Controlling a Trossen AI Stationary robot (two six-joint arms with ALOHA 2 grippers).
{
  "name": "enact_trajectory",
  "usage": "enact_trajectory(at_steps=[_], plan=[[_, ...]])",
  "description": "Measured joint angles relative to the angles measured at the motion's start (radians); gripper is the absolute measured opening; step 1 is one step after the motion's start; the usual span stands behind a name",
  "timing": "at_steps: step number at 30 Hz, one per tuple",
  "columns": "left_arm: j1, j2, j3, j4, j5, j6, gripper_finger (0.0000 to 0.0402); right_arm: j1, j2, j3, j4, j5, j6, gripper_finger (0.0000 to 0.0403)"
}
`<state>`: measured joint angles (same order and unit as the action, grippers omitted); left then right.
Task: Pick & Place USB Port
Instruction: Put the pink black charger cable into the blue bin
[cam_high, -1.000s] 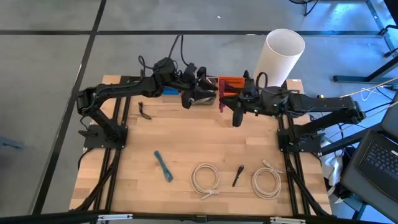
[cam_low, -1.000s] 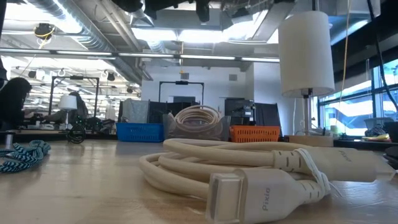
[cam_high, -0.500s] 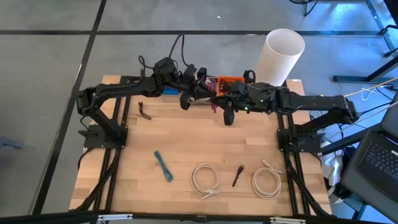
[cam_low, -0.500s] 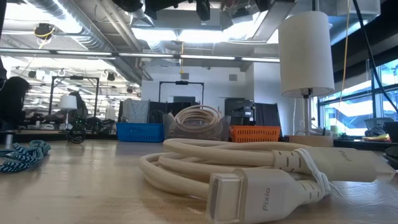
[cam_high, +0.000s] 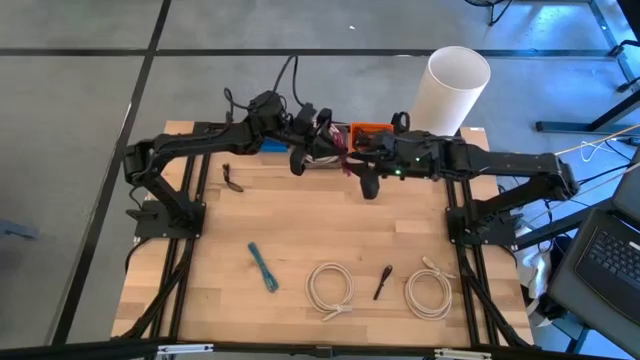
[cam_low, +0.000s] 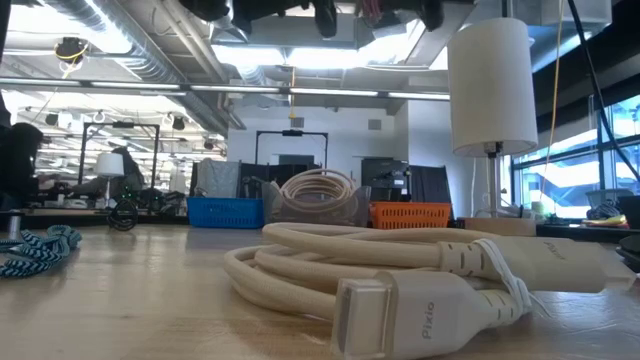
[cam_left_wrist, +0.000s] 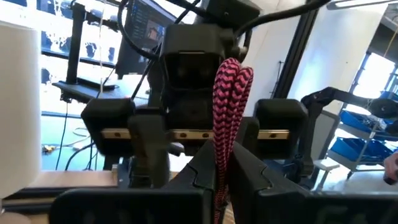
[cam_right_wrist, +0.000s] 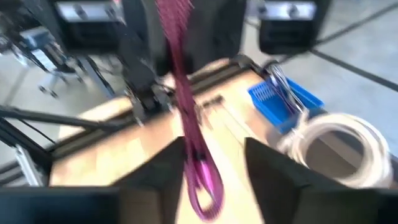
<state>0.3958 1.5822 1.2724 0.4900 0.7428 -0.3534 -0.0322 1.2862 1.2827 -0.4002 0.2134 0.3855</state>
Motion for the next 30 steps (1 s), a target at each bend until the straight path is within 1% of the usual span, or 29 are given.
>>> enact_trajectory(at_steps=[2, 4, 6, 7, 8, 10, 13, 16, 18, 21, 25, 30], plan=[[0.018, -0.006, 0.000, -0.045, 0.005, 0.000, 0.0012, -0.006, -0.019, 0.000, -0.065, 0.003, 0.002, 0.0211], [0.043, -0.022, 0.000, -0.127, 0.007, 0.028, 0.0012, -0.013, -0.049, 0.000, -0.157, 0.011, 0.030, 0.0243], [0.074, -0.051, 0.000, -0.258, -0.014, 0.085, 0.0012, -0.018, -0.083, 0.000, -0.275, 0.040, 0.083, 0.0263], [0.091, -0.068, 0.000, -0.332, -0.042, 0.123, 0.0012, -0.018, -0.100, 0.000, -0.342, 0.061, 0.112, 0.0270], [0.108, -0.084, 0.004, -0.417, -0.080, 0.170, 0.0012, -0.018, -0.116, 0.000, -0.410, 0.081, 0.144, 0.0274], [0.142, -0.109, 0.042, -0.641, -0.181, 0.287, 0.0012, -0.018, -0.147, 0.000, -0.538, 0.114, 0.202, 0.0278], [0.182, -0.117, 0.140, -0.969, -0.406, 0.472, 0.0012, -0.018, -0.177, -0.001, -0.655, 0.138, 0.270, 0.0275], [0.212, -0.095, 0.235, -1.209, -0.634, 0.613, 0.0012, -0.018, -0.192, -0.001, -0.671, 0.158, 0.286, 0.0270], [0.233, -0.072, 0.277, -1.312, -0.744, 0.681, 0.0012, -0.018, -0.192, -0.001, -0.654, 0.174, 0.273, 0.0268], [0.268, -0.032, 0.320, -1.410, -0.873, 0.758, 0.0012, -0.018, -0.191, -0.001, -0.627, 0.187, 0.240, 0.0268], [0.308, 0.038, 0.345, -1.511, -0.958, 0.835, 0.0012, -0.018, -0.189, -0.002, -0.603, 0.187, 0.235, 0.0268], [0.320, 0.157, 0.345, -1.632, -1.008, 0.927, 0.0012, -0.018, -0.189, -0.002, -0.598, 0.187, 0.236, 0.0268]])
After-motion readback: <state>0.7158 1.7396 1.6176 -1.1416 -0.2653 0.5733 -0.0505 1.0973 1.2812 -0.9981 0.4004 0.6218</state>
